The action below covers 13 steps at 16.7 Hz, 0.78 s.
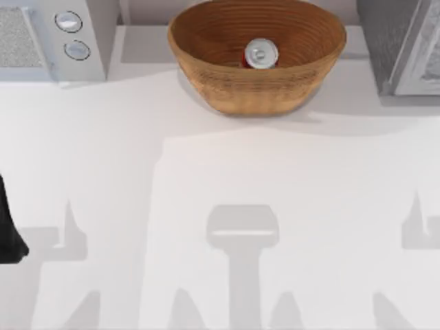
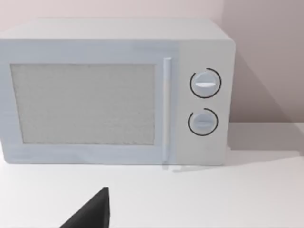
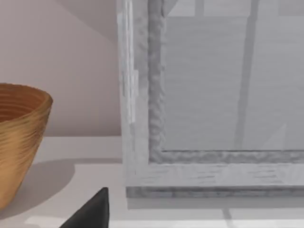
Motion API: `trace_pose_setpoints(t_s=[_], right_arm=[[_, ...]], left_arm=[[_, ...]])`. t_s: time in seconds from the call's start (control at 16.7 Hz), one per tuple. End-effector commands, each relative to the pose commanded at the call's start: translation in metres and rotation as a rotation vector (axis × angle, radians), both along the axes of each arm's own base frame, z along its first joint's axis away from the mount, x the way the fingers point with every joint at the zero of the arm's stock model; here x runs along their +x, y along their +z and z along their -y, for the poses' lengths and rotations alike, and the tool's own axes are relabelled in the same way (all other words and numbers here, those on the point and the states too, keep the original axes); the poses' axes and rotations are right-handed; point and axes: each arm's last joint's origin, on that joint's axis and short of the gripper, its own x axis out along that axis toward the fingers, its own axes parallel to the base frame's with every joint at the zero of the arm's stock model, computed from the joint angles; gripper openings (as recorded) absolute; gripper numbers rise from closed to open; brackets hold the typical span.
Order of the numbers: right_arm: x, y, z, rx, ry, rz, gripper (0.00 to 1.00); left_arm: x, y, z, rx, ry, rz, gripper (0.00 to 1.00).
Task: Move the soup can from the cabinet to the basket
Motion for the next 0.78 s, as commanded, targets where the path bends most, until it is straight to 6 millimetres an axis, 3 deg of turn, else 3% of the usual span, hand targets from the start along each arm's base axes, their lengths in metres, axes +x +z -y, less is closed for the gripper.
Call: trace_pose_setpoints(t_s=[0.24, 0.6, 0.78], right_arm=[[-0.002, -0.028, 0.001, -0.001, 0.019, 0.003, 1.0], [-0.002, -0.029, 0.001, -0.001, 0.021, 0.002, 1.0], [0.0, -0.02, 0.005, -0.003, 0.024, 0.024, 1.0]], left_arm=[[0.0, 0.0, 0.0, 0.0, 0.0, 0.0, 1.0], [0.0, 0.0, 0.0, 0.0, 0.0, 0.0, 1.0], [0.0, 0.0, 0.0, 0.0, 0.0, 0.0, 1.0]])
